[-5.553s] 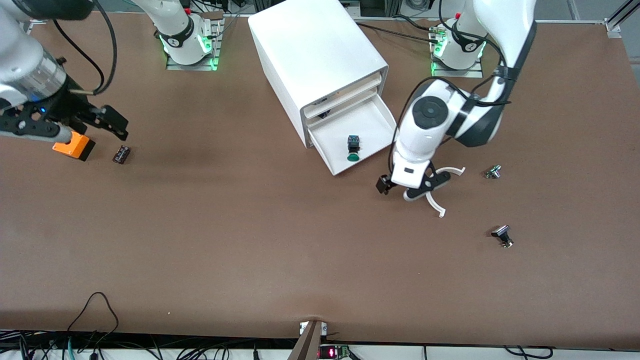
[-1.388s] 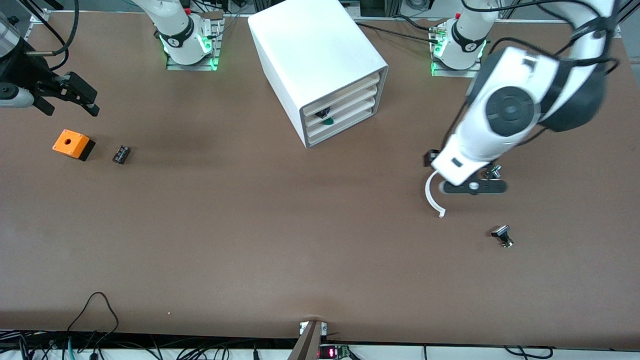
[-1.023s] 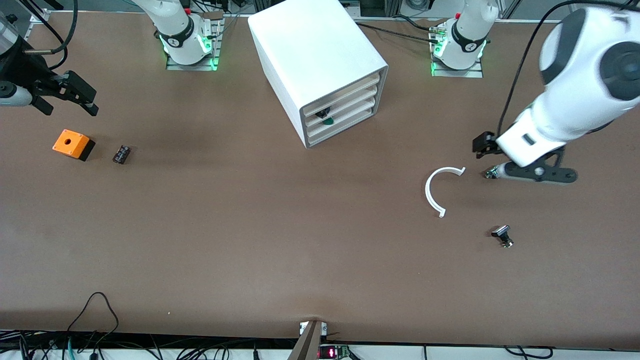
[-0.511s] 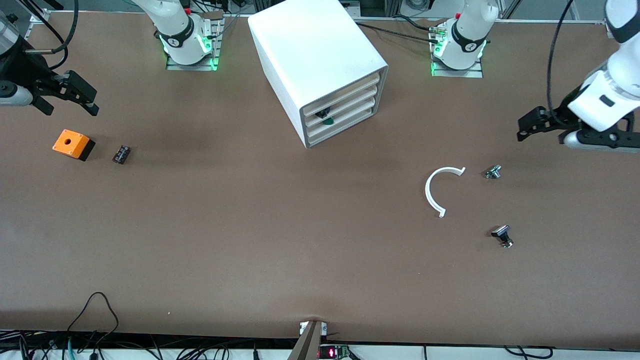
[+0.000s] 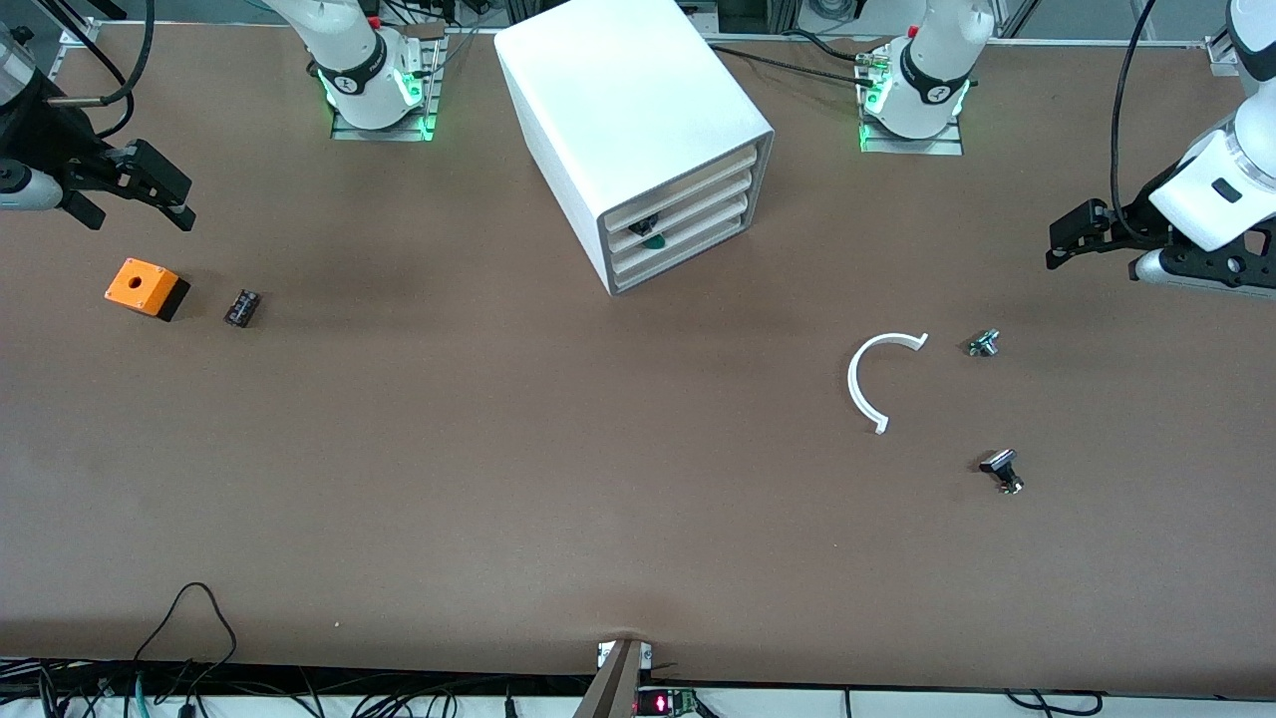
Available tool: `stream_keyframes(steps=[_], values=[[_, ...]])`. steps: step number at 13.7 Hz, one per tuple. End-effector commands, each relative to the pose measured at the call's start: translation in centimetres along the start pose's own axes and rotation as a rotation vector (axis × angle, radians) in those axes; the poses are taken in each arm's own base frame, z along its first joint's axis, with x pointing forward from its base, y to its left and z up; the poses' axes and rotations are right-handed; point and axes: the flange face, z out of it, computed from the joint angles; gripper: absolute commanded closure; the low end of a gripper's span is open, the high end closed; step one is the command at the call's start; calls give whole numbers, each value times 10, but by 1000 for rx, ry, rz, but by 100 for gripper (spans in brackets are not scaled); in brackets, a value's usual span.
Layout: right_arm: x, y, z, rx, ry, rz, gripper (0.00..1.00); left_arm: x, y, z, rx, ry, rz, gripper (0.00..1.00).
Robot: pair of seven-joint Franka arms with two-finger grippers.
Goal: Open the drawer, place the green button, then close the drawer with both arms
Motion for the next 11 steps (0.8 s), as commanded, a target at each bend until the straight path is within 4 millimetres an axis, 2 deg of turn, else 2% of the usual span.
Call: stream_keyframes(steps=[1,5,9,11], values=[[2,4,-7,18,-3,-13,0,19,1,-5,-7,-40,27,1],[2,4,-5,16,-7,-9,0,22,1,-5,19,-49,25,0],[3,3,-12,18,8,-4,0,23,7,-7,20,-45,31,0],[7,4,-5,19,-4,-2,0,23,8,-7,20,-46,35,0]])
